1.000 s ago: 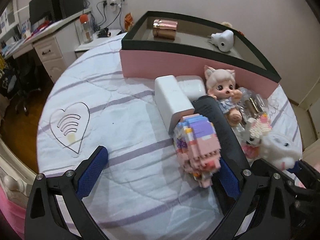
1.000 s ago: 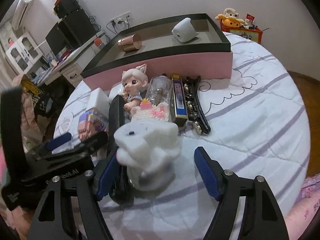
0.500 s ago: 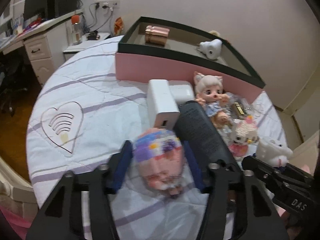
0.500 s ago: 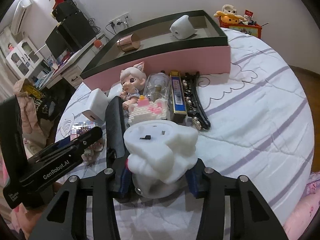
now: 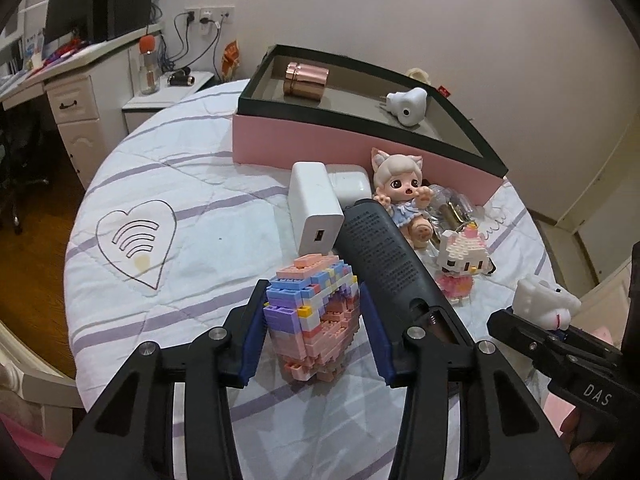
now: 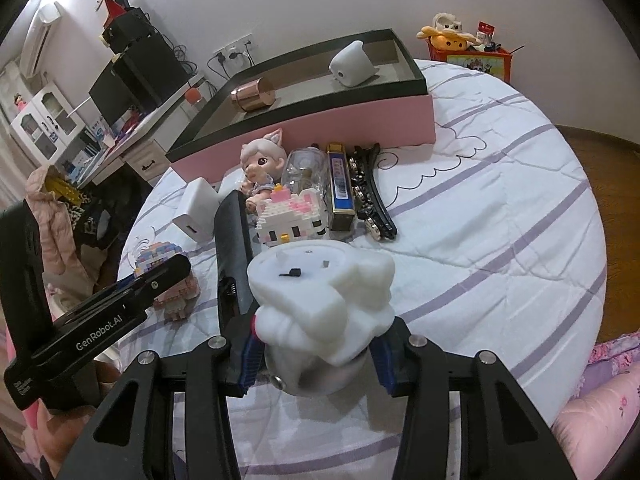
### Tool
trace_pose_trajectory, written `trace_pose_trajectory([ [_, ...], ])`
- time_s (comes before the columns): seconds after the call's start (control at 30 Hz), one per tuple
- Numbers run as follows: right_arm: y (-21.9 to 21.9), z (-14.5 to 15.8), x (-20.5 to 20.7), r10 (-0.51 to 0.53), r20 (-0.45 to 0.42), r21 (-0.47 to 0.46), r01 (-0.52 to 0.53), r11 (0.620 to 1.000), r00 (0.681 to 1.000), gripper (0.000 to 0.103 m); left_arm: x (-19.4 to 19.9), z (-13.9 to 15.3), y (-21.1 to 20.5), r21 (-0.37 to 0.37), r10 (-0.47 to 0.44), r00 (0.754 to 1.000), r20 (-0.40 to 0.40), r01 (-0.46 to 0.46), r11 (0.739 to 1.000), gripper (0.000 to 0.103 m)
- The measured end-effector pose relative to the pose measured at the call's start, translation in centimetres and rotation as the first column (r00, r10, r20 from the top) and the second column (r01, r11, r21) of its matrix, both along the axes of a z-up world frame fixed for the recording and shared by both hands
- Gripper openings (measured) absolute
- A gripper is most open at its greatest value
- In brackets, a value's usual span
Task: Organize rigid objects
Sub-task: 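Lift both held toys into the tray and open both tools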
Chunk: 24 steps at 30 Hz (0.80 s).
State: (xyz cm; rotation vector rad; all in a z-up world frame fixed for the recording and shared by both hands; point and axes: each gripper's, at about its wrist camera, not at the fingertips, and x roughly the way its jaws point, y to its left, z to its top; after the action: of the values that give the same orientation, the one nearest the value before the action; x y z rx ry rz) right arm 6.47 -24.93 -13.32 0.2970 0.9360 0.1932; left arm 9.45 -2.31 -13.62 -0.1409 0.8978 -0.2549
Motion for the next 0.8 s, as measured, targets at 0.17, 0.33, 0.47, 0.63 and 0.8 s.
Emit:
trace_pose_trajectory([
  [0.17,-0.1,0.7,-0.4,-0.002,0.009,-0.005,0.002,1.000,1.000,0.047,-0.5,1.0,0.4,0.013,0.001,1.000,0.021,-0.002,1.000,0.045],
  [0.33,-0.1,1.7,-0.7,0.000,0.024,-0.014,0.000,1.000,1.000,0.047,-1.1,2.5,1.1,0.024,0.001,0.999,0.048,-0.002,1.000,0.045],
  [0.47,0.1,3.0,-0.5,0.015,0.042,-0.020,-0.014,1.000,0.999,0.047,-1.1,4.2,1.6,0.018,-0.004,0.998,0.064,0.003,1.000,0.045],
  [0.63,0.3,5.4,1.0,0.045,0.084,-0.052,-0.040,0.998,0.995,0.047,0.0,7.7,2.0,0.027,-0.012,0.992,0.129,0.009,1.000,0.045],
  [0.8,0.5,9.5,4.1,0.082,0.151,-0.120,-0.064,0.991,0.985,0.047,2.8,11.4,1.7,0.044,-0.020,0.980,0.198,0.012,0.999,0.045],
])
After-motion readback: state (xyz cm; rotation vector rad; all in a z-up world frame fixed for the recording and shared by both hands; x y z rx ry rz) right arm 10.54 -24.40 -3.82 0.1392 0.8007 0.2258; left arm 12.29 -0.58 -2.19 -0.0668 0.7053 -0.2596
